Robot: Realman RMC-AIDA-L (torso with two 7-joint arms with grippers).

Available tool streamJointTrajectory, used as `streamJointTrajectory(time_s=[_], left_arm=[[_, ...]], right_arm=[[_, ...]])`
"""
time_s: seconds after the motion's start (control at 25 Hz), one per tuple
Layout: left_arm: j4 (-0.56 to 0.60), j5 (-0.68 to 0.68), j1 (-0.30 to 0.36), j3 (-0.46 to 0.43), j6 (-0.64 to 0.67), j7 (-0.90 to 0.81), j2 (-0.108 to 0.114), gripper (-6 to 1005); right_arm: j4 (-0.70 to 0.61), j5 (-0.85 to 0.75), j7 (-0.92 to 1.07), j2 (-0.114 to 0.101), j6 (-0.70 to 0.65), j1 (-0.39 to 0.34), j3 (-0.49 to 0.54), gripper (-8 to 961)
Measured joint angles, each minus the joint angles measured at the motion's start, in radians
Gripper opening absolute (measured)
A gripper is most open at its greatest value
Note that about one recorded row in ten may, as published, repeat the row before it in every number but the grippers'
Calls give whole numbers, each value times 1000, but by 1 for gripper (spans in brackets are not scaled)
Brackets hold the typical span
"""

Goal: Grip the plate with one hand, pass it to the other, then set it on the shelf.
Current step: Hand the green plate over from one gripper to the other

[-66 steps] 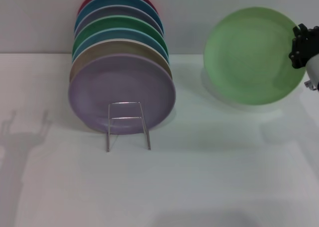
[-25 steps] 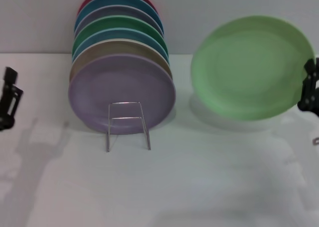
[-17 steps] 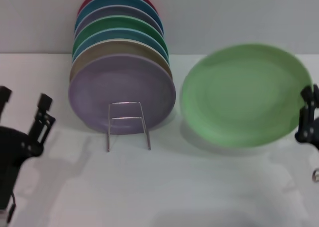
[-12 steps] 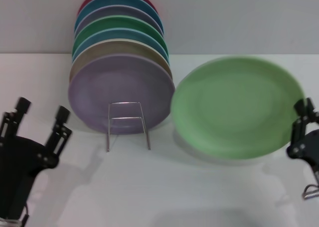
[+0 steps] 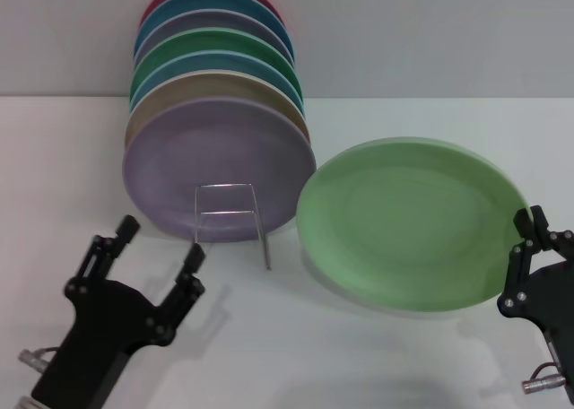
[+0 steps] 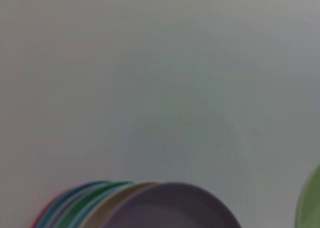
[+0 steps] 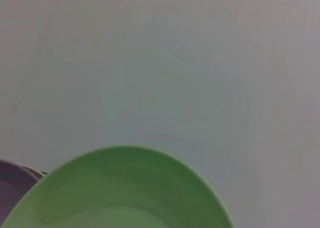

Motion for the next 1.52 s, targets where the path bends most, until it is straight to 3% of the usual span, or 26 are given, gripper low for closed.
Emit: streamJointTrajectory(time_s=[0.52,1.52], left_arm=[[-22,2,-63,59,-110,-9,3,761],[-71,-7,-123,17,-227,-30,3,759]], right_arm=[[50,55,-169,1,1,23,-87,19],[77,68,-281,1,9,45,-159,19]])
